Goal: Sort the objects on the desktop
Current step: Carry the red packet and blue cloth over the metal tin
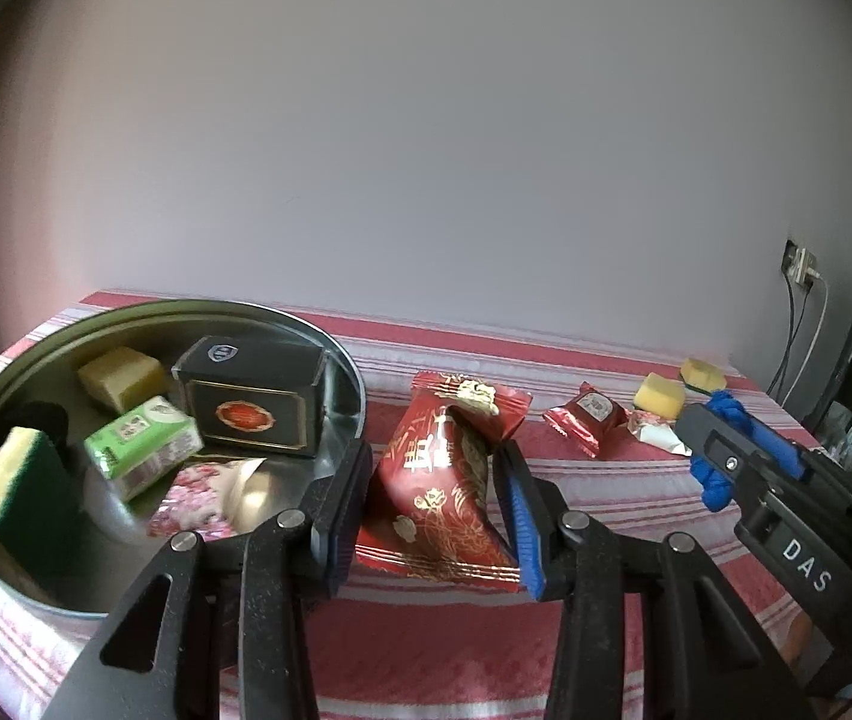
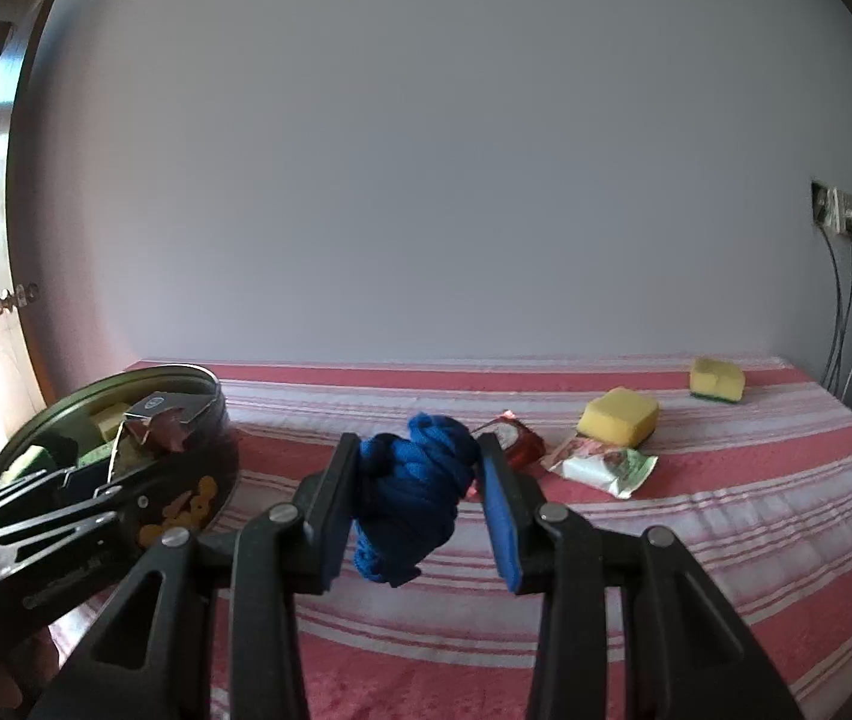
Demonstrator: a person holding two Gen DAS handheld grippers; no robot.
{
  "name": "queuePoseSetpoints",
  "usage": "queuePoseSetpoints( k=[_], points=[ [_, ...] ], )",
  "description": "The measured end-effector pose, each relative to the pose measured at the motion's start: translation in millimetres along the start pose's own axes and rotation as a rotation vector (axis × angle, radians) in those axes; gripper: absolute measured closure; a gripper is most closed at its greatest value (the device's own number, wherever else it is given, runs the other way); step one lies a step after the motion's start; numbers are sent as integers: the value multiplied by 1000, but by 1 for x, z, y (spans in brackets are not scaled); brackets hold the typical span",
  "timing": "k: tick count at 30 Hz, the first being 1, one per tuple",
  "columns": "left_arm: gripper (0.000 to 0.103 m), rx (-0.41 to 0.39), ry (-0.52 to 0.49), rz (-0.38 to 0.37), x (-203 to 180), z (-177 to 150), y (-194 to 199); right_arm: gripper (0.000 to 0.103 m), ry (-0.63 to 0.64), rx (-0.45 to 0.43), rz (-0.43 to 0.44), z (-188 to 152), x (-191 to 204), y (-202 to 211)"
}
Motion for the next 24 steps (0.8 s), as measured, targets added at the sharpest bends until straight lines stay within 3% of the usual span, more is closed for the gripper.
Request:
queuePoseSetpoints(
  k=[10,24],
  points=[
    [58,-68,22,29,24,8,28,64,-14,33,104,-8,44,1],
    [58,-108,119,254,124,25,50,64,34,5,273,9,145,-10]
  ],
)
Point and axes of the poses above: each gripper's, at about its wrist camera, not at the fingertips, and y roughly against the way its jaws point, x to its left, z to its top, the point moved 9 cm from there along -y, roughly the way its jaws point, and after that the axes turned 2 degrees about -y, right-handed, at the moved point
